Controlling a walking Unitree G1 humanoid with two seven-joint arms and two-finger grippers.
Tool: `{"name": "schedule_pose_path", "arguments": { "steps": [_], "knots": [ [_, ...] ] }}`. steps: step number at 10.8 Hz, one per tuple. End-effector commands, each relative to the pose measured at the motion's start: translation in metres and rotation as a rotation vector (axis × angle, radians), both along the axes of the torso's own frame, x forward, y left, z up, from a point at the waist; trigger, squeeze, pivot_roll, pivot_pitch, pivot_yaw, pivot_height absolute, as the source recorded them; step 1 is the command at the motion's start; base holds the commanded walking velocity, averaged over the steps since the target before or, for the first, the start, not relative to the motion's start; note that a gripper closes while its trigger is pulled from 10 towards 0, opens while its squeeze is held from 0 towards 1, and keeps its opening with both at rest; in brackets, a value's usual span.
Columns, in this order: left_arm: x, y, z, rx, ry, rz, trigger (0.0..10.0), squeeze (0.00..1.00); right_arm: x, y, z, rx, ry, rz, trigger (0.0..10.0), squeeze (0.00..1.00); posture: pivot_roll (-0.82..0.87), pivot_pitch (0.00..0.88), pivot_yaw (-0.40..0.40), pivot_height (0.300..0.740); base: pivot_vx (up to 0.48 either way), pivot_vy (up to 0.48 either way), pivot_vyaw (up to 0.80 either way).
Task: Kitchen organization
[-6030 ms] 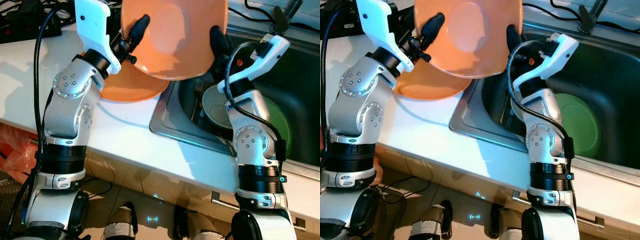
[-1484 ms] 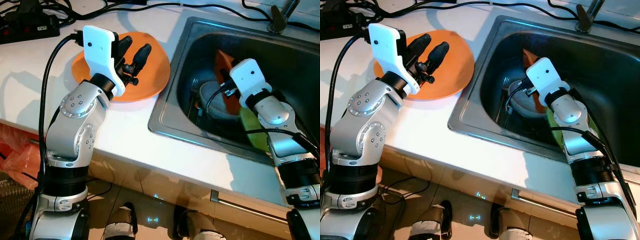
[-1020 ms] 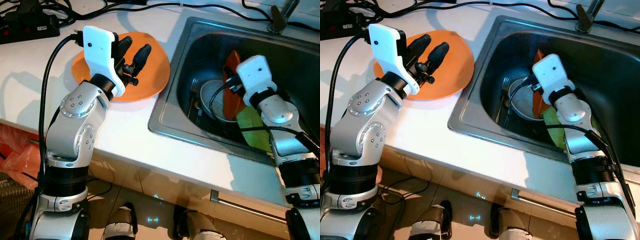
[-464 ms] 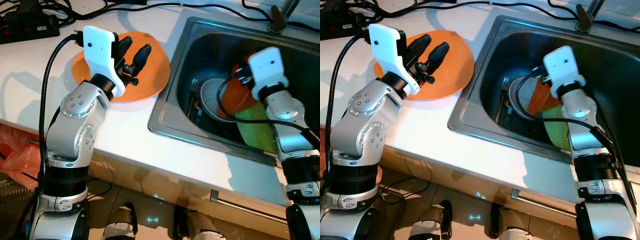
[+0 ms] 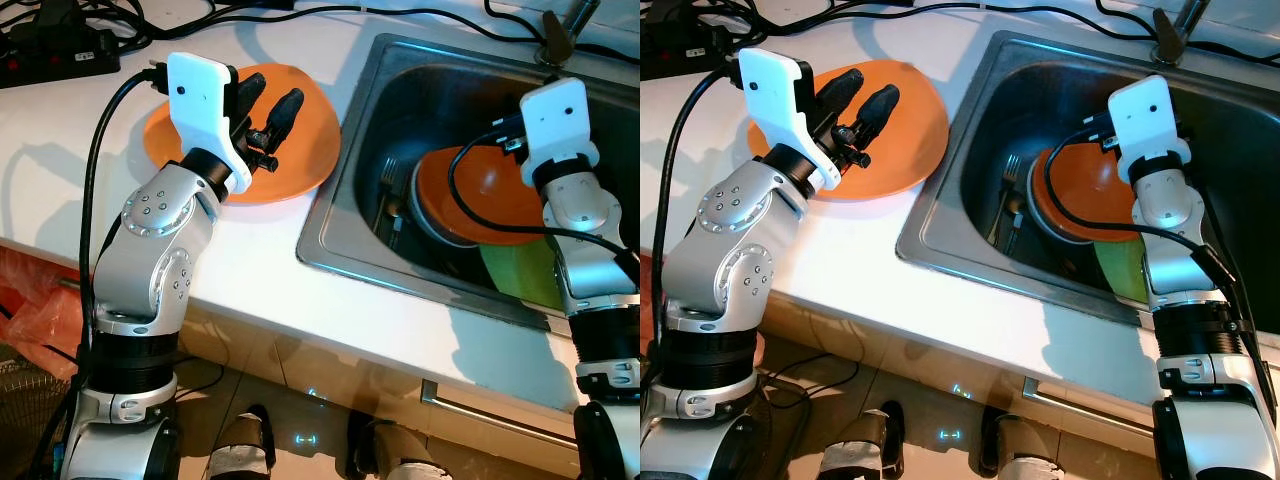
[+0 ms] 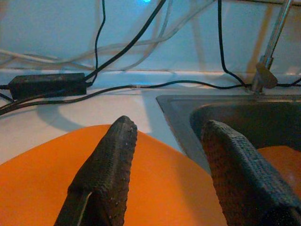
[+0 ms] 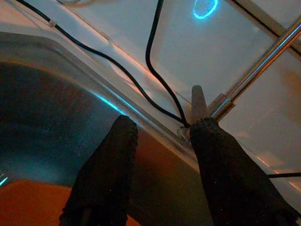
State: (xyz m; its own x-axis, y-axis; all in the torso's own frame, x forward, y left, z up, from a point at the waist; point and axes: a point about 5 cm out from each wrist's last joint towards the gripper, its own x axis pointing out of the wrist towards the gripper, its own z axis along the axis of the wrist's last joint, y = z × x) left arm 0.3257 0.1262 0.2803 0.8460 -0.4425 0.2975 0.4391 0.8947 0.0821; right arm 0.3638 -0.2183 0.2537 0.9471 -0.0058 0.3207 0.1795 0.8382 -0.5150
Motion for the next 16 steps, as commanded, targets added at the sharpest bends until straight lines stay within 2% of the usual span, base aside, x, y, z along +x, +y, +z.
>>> {"name": "schedule_pose_path", "arguments": {
  "steps": [1,2,3,4,5,7,9,10,11,14,15,16],
  "knots": [
    [-0.004,-0.003,0.0,0.006,-0.008,-0.02,10.0,0.0,-0.001,-0.002,0.006,0.005,-0.029,-0.011,10.0,0.0,0.13,0.259,-0.027,0.74,0.0,0.0,0.0],
    [-0.003,-0.002,-0.001,0.003,-0.007,-0.013,10.0,0.0,-0.002,0.002,0.011,0.034,-0.07,0.019,10.0,0.0,0.13,0.261,-0.026,0.74,0.0,0.0,0.0],
    [-0.002,0.0,0.003,-0.024,-0.018,0.004,10.0,0.0,-0.004,0.014,0.018,0.132,-0.117,0.112,10.0,0.0,0.13,0.262,-0.028,0.74,0.0,0.0,0.0],
    [-0.001,0.002,0.007,-0.041,-0.034,0.017,10.0,0.0,-0.005,0.019,0.019,0.16,-0.114,0.154,10.0,0.0,0.13,0.262,-0.029,0.74,0.0,0.0,0.0],
    [0.001,0.012,0.023,-0.125,-0.09,0.079,10.0,0.0,-0.006,0.032,0.018,0.268,-0.107,0.25,10.0,0.0,0.13,0.263,-0.028,0.74,0.0,0.0,0.0],
    [0.003,0.028,0.033,-0.151,-0.117,0.15,10.0,0.0,-0.01,0.052,0.016,0.463,-0.097,0.406,10.0,0.0,0.13,0.264,-0.027,0.74,0.0,0.0,0.0],
    [0.007,0.053,0.031,-0.139,-0.098,0.258,10.0,0.0,-0.013,0.077,0.009,0.72,-0.044,0.525,10.0,0.0,0.14,0.265,-0.028,0.74,0.0,0.0,0.0],
    [0.007,0.064,0.029,-0.151,-0.084,0.293,10.0,0.0,-0.015,0.083,0.01,0.823,-0.039,0.577,10.0,0.0,0.14,0.268,-0.028,0.74,0.0,0.0,0.0],
    [0.004,0.076,0.024,-0.176,-0.049,0.318,10.0,0.0,-0.017,0.084,0.012,0.866,-0.031,0.603,10.0,0.0,0.14,0.271,-0.028,0.74,0.0,0.0,0.0],
    [-0.009,0.101,0.018,-0.227,0.027,0.322,10.0,0.0,-0.019,0.082,0.006,0.854,0.0,0.588,10.0,0.0,0.15,0.275,-0.022,0.74,0.0,0.0,0.0],
    [-0.01,0.11,0.011,-0.252,0.068,0.348,10.0,1.0,-0.019,0.083,0.004,0.859,0.012,0.588,10.0,0.0,0.15,0.272,-0.022,0.74,0.0,0.0,0.0],
    [-0.012,0.117,0.004,-0.285,0.103,0.38,10.0,1.0,-0.019,0.085,0.002,0.861,0.026,0.593,10.0,0.0,0.15,0.27,-0.023,0.74,0.0,0.0,0.0]
  ]
}}
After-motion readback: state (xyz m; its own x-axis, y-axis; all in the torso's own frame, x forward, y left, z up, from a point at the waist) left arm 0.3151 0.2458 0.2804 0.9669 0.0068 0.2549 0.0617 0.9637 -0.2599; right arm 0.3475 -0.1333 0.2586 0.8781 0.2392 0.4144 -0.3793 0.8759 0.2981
